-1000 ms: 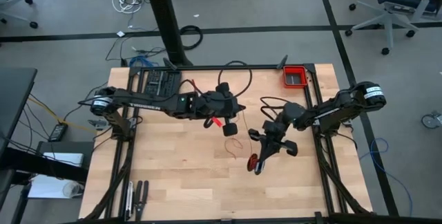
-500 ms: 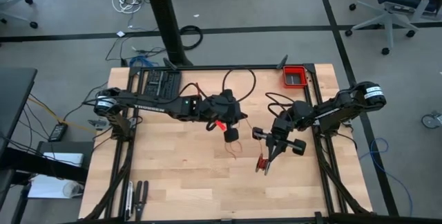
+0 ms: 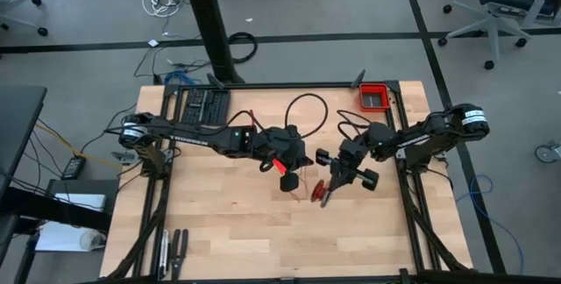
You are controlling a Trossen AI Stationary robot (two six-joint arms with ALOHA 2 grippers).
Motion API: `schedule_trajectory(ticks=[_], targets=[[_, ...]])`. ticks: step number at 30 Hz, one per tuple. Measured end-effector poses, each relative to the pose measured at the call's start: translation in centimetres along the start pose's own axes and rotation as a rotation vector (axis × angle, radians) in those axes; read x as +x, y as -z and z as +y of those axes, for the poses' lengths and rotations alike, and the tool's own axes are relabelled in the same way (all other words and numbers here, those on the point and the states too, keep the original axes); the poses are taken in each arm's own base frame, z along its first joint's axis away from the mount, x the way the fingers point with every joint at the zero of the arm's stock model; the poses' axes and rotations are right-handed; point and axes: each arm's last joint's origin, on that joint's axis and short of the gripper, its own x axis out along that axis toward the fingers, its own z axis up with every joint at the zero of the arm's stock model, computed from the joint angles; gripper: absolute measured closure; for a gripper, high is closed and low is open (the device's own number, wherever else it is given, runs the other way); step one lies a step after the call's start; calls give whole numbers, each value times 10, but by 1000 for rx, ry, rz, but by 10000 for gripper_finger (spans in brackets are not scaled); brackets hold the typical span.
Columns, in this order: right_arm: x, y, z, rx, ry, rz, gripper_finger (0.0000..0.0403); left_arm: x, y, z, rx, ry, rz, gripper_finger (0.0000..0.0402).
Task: Coil cords
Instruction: Coil the red wire on the black spool
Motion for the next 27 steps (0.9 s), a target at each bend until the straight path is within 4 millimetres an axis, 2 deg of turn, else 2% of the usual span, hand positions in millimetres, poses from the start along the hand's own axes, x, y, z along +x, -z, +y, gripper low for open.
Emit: schedule_trajectory(ticks=[9,13,27], targets=[[-4,14,-11,140,90,106,398,0,-2,1,-10,10,-18,402],[-4,16,-12,143,106,110,398,0,-4,1,-11,7,-38,402],[6,23,-1,232,4,167,398,-1,-11,32,-86,-101,-97,402]])
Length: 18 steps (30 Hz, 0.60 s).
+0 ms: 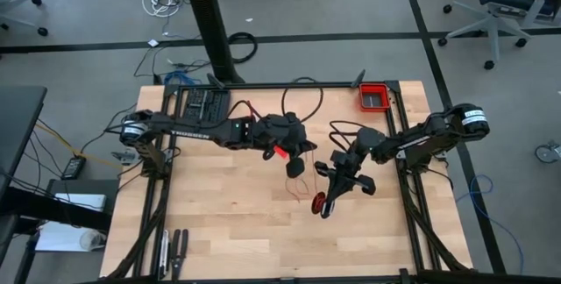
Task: Coil cords
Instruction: Coil the red wire on the black spool
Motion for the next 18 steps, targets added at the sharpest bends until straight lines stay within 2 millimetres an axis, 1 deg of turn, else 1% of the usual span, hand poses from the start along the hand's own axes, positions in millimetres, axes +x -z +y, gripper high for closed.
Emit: schedule_trajectory(ticks=[5,9,15,18], targets=[[2,1,1,8,-24,22,398,1,1,13,-16,-33,20,402],[9,-8,4,-17,-71,31,398,1,2,21,-32,-49,47,402],[12,-16,6,-54,-108,37,398,1,5,22,-44,-40,75,402],[13,-20,7,-126,-115,16,398,0,7,22,-44,-31,98,402]])
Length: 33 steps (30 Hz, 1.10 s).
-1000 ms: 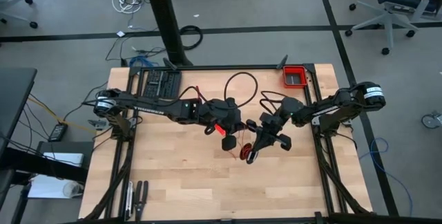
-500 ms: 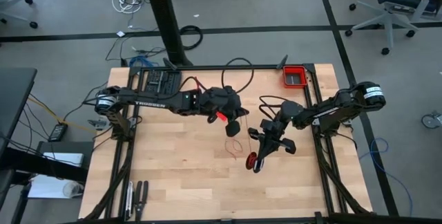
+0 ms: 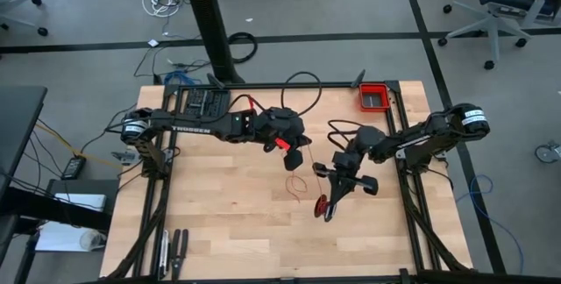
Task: Coil cords
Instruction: Coil the red wire on the black spool
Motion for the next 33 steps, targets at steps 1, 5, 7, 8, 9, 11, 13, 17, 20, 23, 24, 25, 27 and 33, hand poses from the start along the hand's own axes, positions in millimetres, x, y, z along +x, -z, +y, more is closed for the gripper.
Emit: schedule_trajectory(ticks=[1,5,7,8,9,11,13,17,20,23,24,25,27,33], targets=[[0,-2,1,-26,-5,-8,398,1,1,-2,2,2,5,402],[3,-10,2,-90,-28,-27,398,6,5,-5,4,9,21,402],[4,-16,3,-122,-37,-42,398,9,7,-7,0,23,21,402],[5,-18,4,-135,-43,-47,398,11,8,-7,-6,34,31,402],[6,-21,4,-150,-46,-52,398,14,9,-8,-14,48,29,402],[7,-25,4,-175,-57,-56,398,16,9,-9,-17,78,23,401],[8,-27,5,-188,-65,-56,398,16,9,-10,-16,93,19,400],[8,-28,6,-206,-84,-54,398,16,9,-15,43,82,10,381],[9,-28,8,-208,-103,-48,398,16,11,-18,70,73,14,344],[9,-29,8,-197,-113,-49,398,16,14,-17,77,64,48,299],[9,-29,9,-196,-114,-52,398,16,16,-17,79,62,64,284],[9,-29,9,-195,-116,-53,398,16,17,-17,80,59,83,271],[9,-30,10,-204,-121,-58,398,15,20,-16,94,55,113,249],[8,-35,15,-258,-152,-88,397,14,35,-19,120,51,229,224]])
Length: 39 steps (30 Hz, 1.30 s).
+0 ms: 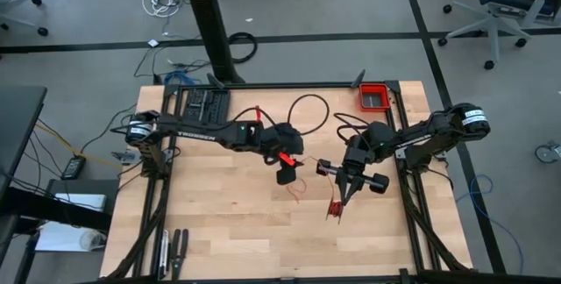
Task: Coil cords
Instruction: Coil the red wire on the black spool
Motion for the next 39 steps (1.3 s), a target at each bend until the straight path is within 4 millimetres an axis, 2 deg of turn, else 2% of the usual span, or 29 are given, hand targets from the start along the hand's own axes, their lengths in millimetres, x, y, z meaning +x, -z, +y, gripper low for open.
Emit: schedule_trajectory(ticks=[7,11,17,23,27,33,39], targets=[[-1,-1,1,0,-5,-10,397,7,21,-3,-2,-1,61,225],[-8,1,3,-3,10,-25,398,15,32,-10,-16,26,35,225],[-21,2,8,1,25,-56,398,22,46,-32,-16,91,-17,226],[-30,7,8,25,57,-53,398,21,50,-58,50,111,-44,226],[-30,7,8,29,54,-51,398,12,47,-71,122,27,-92,226],[-30,7,8,35,53,-50,397,-13,36,-77,162,-156,-187,226],[-30,7,8,33,54,-50,397,-35,18,-86,140,-145,-362,226]])
